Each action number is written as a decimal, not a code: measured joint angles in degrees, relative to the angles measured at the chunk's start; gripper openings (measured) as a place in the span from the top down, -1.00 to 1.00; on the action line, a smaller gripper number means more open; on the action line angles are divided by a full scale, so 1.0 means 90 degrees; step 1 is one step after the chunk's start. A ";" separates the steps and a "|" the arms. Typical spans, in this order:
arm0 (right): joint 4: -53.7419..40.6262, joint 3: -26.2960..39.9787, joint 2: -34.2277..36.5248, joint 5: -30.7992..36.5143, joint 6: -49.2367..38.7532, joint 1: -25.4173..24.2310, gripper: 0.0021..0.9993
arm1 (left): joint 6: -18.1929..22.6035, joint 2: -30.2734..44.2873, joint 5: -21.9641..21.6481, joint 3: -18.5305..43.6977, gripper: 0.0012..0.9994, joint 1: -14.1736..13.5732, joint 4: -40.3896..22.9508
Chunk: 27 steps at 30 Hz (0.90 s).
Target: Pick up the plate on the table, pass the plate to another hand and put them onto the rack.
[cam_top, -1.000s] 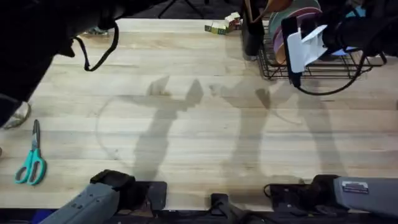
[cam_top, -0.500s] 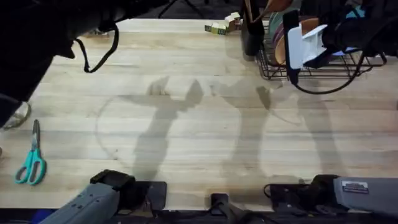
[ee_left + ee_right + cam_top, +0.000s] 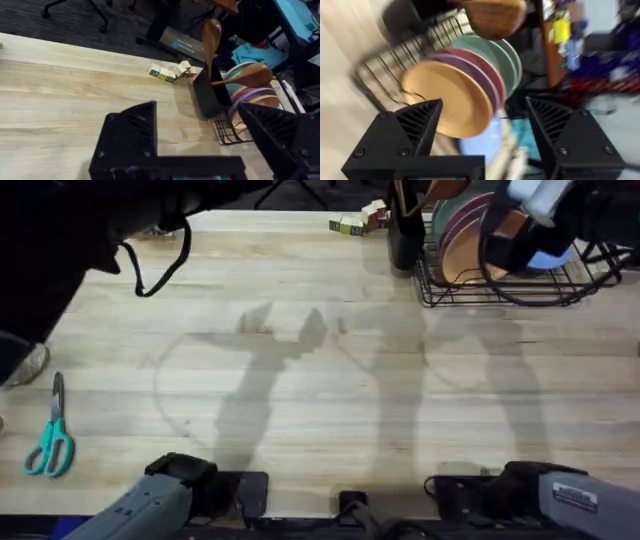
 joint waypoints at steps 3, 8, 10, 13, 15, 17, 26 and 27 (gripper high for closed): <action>-0.0328 0.0000 -0.0294 0.0000 0.1238 0.0184 -0.99 | 0.0000 0.0000 0.0000 0.0000 -0.99 0.0000 0.0000; -0.0630 0.0000 -0.0807 0.0000 0.2676 0.0684 -0.99 | 0.0000 0.0000 0.0000 0.0000 -0.99 0.0000 0.0001; -0.0651 0.0000 -0.1008 0.0000 0.3215 0.0913 -0.99 | 0.0000 0.0000 0.0000 0.0000 -0.99 0.0000 0.0000; -0.0651 0.0000 -0.1252 -0.0002 0.4135 0.1227 -0.99 | 0.0000 0.0000 0.0000 0.0000 -0.99 0.0000 0.0000; -0.0657 0.0000 -0.1392 -0.0004 0.4953 0.1429 -0.99 | 0.0001 0.0000 0.0000 0.0000 -0.99 0.0000 -0.0004; -0.0706 0.0000 -0.1498 -0.0008 0.5752 0.1571 -0.99 | 0.0026 -0.0002 -0.0002 0.0000 -0.99 0.0000 -0.0028; -0.1248 0.0000 -0.1616 -0.0044 0.8880 0.1703 -0.99 | 0.0696 0.0000 -0.0015 0.0000 -0.99 0.0000 -0.0221; -0.1305 0.0000 -0.1616 -0.0046 0.9105 0.1703 -0.99 | 0.0790 -0.0002 -0.0015 0.0000 -0.99 0.0000 -0.0255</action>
